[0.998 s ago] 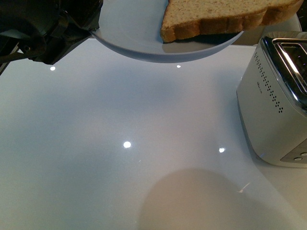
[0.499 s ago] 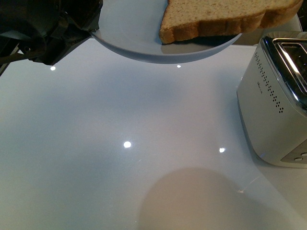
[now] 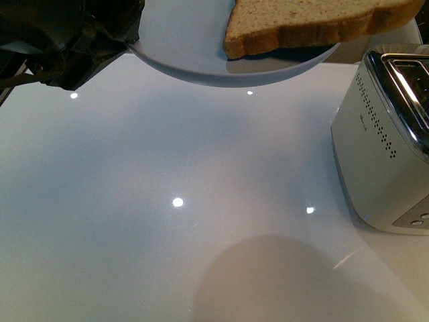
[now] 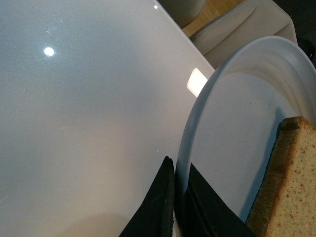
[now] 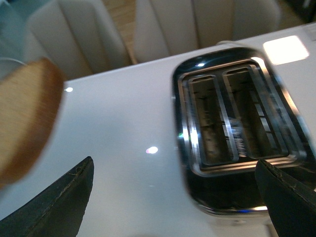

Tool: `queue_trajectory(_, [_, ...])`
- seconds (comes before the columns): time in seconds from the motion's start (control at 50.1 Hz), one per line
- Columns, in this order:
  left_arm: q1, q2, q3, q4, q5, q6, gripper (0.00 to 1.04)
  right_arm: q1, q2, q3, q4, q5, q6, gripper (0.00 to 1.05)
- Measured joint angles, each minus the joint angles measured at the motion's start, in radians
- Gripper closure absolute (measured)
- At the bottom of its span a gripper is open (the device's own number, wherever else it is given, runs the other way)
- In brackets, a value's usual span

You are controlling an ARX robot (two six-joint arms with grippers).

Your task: Left arm holds plate, right arm toasts bread

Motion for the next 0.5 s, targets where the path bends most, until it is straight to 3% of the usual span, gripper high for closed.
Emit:
queue_trajectory(0.18, [0.0, 0.0, 0.0, 0.0, 0.0, 0.0, 1.02, 0.079, 0.142, 0.109, 0.061, -0.077, 0.215, 0.09])
queue_trajectory(0.499, [0.0, 0.0, 0.0, 0.0, 0.0, 0.0, 1.02, 0.146, 0.278, 0.134, 0.153, -0.178, 0.433, 0.09])
